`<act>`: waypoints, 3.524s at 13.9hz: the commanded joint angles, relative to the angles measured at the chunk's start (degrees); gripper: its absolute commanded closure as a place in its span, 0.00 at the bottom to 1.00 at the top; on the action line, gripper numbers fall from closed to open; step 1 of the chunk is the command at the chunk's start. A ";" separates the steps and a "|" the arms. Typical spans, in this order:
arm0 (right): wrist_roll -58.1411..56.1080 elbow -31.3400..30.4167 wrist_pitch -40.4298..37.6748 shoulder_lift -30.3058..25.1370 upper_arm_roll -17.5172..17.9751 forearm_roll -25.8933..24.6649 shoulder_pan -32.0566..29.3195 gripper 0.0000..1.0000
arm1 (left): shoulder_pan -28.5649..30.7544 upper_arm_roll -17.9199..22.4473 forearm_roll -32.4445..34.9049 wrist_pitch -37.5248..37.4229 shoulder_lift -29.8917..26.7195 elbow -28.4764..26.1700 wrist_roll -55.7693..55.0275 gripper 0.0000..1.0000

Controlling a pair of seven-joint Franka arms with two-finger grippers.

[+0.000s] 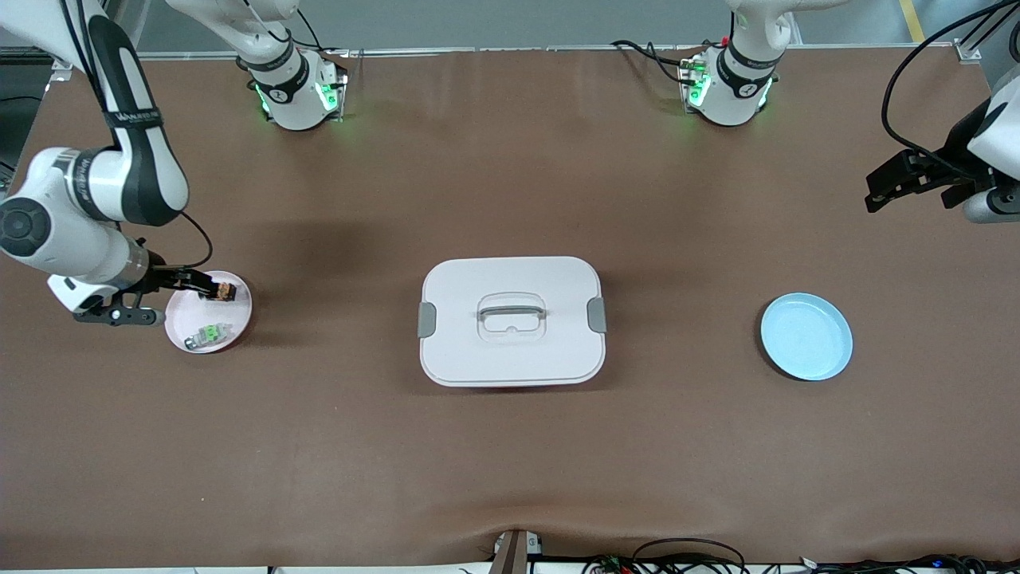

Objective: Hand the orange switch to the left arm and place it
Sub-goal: 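Lower the right gripper and close it on the orange switch, then lift the orange switch with the right gripper and carry it over the box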

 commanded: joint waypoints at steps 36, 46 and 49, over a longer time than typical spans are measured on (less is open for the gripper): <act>-8.69 -5.23 13.24 11.06 0.84 -1.37 -5.12 0.72 | 0.48 -0.05 -0.61 1.83 -0.37 -1.06 1.08 0.00; -10.19 11.07 -26.23 1.58 1.19 5.72 -2.93 0.71 | 0.48 -0.14 -0.69 2.10 -0.10 -1.41 0.90 0.00; -1.44 26.62 -48.75 1.21 1.28 7.68 1.18 0.71 | 0.66 -0.05 -0.78 2.10 -0.28 -1.50 0.90 0.00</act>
